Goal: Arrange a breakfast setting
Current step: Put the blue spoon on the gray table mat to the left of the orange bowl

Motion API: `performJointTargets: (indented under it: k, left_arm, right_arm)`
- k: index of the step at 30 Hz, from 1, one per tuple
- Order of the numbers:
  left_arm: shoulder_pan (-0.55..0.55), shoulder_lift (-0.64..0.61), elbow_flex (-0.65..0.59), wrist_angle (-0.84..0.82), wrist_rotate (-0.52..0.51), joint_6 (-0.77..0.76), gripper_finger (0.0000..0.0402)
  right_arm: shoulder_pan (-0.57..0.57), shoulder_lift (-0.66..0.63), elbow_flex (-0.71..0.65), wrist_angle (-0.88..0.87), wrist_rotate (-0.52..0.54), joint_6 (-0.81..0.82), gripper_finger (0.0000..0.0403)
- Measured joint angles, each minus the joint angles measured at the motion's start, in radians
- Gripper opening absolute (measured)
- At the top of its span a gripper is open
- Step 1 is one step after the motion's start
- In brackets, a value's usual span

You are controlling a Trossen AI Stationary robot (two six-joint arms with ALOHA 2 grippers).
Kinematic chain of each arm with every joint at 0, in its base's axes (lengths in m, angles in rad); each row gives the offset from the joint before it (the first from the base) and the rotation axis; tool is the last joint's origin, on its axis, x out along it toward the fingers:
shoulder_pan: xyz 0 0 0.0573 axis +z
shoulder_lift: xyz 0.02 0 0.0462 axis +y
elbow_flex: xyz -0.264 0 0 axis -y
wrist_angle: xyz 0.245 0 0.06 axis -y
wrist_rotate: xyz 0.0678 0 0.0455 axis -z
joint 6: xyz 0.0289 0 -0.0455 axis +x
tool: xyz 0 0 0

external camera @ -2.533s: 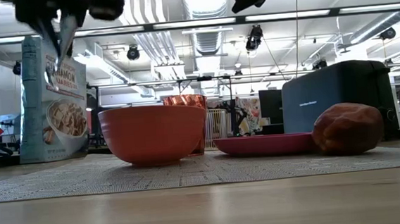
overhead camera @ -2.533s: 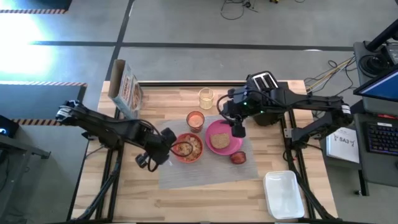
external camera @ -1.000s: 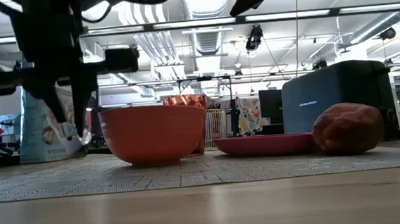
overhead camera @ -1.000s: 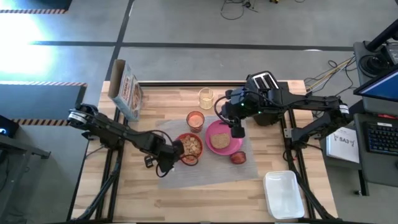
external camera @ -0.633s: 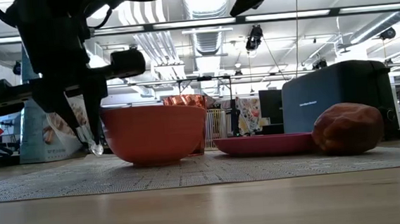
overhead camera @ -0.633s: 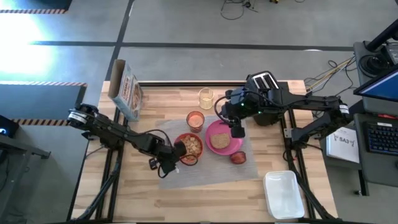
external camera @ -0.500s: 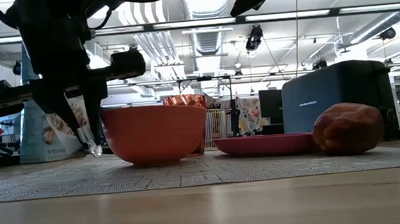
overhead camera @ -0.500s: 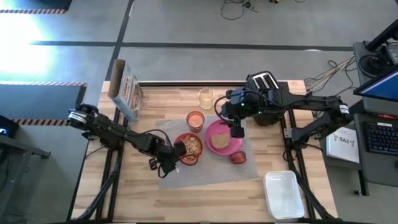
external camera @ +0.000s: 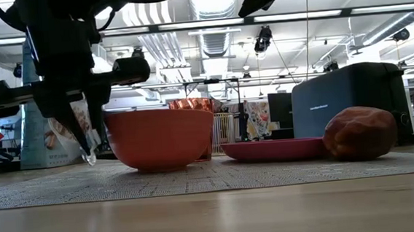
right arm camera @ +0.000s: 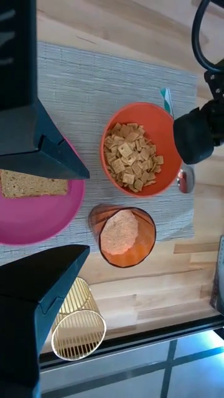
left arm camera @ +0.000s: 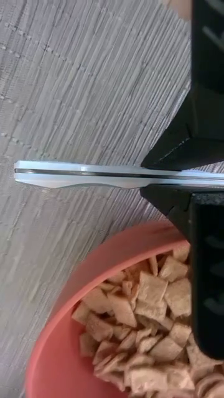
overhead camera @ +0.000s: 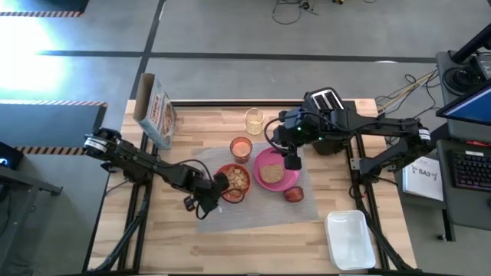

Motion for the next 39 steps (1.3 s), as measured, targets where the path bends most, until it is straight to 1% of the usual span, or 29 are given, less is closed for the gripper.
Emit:
performJointTargets:
  k: [6,15,19,25,29,36,39]
  left_arm:
    - [0.0,0.002,0.0,-0.007,0.0,-0.006,0.0017]
    - [0.0,0.003,0.0,0.067,0.001,-0.017,0.0017]
    - [0.0,0.003,0.0,0.071,0.002,-0.028,0.0017]
    - [0.0,0.003,0.0,0.071,0.002,-0.088,0.0017]
    - [0.0,0.003,0.0,0.078,0.01,-0.102,0.0017]
    - [0.0,0.003,0.0,0.08,0.009,-0.201,0.0018]
    - [0.0,0.003,0.0,0.079,0.01,-0.242,0.0025]
  right_arm:
    - [0.0,0.0,0.0,0.0,0.0,0.0,0.0171]
    - [0.0,0.0,0.0,0.004,0.0,0.0,0.0171]
    - [0.0,0.0,0.0,0.004,0.0,0.0,0.0171]
    - [0.0,0.0,0.0,0.006,0.0,0.0,0.0171]
    - [0.0,0.0,0.0,0.006,0.0,0.0,0.0171]
    - [0.0,0.0,0.0,0.006,0.0,0.0,0.0171]
    - [0.0,0.0,0.0,0.006,0.0,0.0,0.0171]
